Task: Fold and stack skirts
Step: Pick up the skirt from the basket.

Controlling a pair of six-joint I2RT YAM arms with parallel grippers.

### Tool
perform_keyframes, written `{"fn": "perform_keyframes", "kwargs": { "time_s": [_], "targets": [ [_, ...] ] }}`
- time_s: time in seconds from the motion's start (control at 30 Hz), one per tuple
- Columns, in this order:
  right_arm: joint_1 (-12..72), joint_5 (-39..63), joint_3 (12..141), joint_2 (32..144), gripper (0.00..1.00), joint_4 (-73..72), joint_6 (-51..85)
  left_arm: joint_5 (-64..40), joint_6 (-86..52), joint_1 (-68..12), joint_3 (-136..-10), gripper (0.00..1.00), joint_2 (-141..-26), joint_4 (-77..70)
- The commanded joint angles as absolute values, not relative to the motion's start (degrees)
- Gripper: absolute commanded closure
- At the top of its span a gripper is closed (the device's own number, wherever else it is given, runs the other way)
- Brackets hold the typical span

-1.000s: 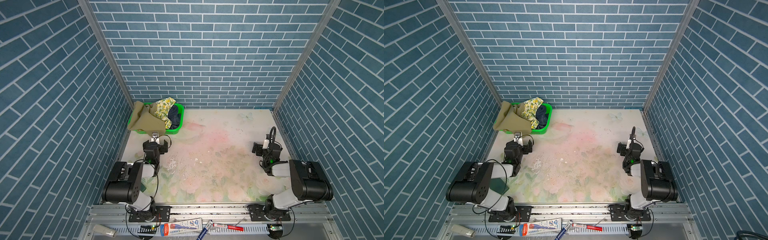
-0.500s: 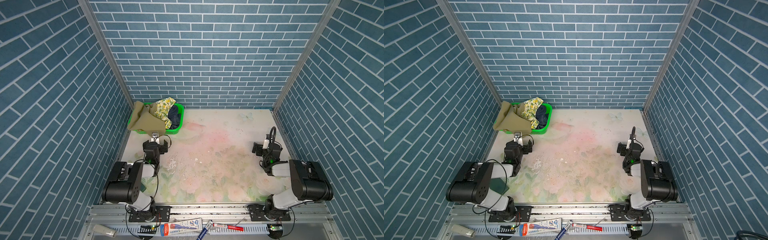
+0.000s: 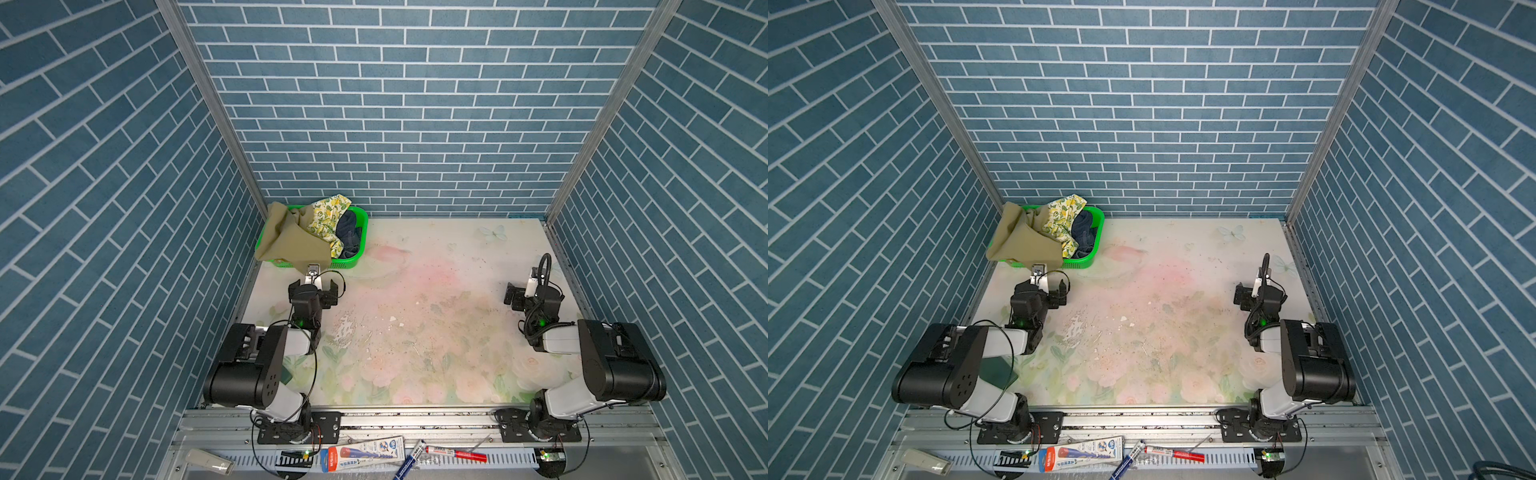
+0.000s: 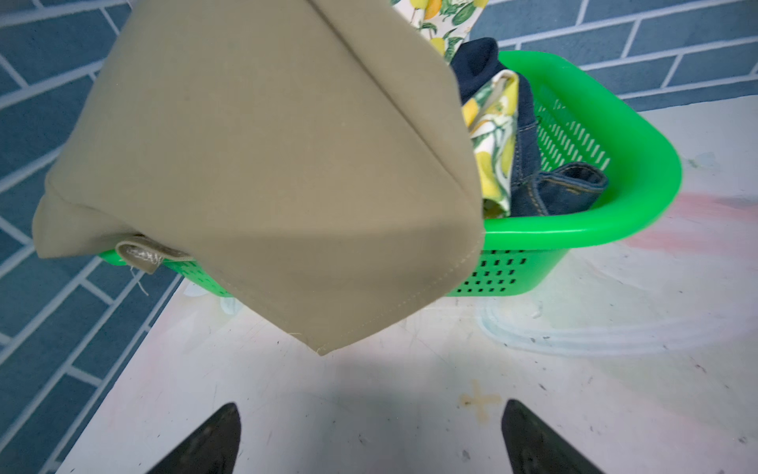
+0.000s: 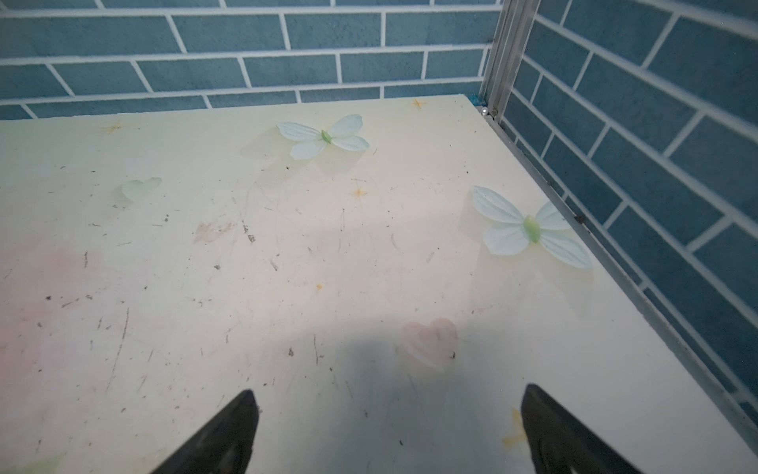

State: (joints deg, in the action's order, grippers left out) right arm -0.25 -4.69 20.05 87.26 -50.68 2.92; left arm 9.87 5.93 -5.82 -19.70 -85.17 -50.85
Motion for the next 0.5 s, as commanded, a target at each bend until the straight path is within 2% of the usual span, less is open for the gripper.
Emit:
{"fn": "perform_keyframes", "kwargs": {
  "time_s": [0.0,0.3,0.47],
  "targets": [
    [0.2,-7.2,18.6,83.4,0.01,-53.0,1.2,11.9,7.9,-7.7,-20.2,0.01,-78.7,-45.7],
    [1.1,-12.1,22.3,75.1,0.02,-39.2,2.6,22.6,8.5,-20.9,-25.8,0.01,-60.4,-24.5],
    [1.3,-12.1,22.8,71.4,0.03,-36.2,3.5,24.2,3.5,-21.3,-33.1,0.0,-55.6,-12.5]
  ]
}}
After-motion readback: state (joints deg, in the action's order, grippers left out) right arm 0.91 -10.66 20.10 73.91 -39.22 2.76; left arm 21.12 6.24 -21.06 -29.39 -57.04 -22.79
